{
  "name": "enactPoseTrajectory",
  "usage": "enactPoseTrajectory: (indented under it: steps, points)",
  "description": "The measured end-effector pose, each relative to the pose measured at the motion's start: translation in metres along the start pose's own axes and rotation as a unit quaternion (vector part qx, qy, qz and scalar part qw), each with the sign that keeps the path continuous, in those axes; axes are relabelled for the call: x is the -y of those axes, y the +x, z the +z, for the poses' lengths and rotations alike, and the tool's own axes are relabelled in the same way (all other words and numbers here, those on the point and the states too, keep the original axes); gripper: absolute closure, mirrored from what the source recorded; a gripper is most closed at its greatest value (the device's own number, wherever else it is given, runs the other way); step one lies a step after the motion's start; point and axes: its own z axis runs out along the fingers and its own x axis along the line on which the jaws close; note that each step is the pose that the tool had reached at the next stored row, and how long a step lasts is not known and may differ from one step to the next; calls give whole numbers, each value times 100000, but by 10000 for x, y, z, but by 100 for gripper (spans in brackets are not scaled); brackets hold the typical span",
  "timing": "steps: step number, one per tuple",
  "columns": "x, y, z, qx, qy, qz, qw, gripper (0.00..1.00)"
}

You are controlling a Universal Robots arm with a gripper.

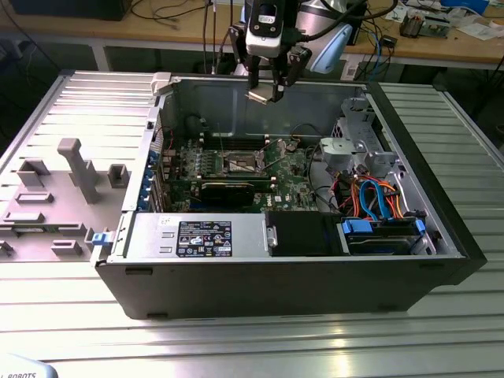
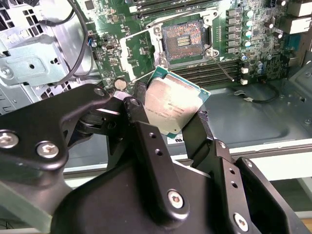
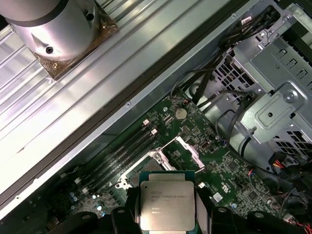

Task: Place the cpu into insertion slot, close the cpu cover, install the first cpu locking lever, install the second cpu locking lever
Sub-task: 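Place the cpu into insertion slot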

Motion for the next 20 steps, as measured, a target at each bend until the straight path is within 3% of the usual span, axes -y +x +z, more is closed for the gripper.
enactPoseTrajectory:
  steps: [5,9,11,18,20]
  points:
    - [0,0,0,38,-5,415,99999,46]
    - [0,0,1,315,-69,3531,99937,46]
    - [1,1,2,585,-123,6526,99785,46]
    - [29,33,1,952,-203,10666,99425,46]
    - [28,33,2,971,-208,10855,99404,46]
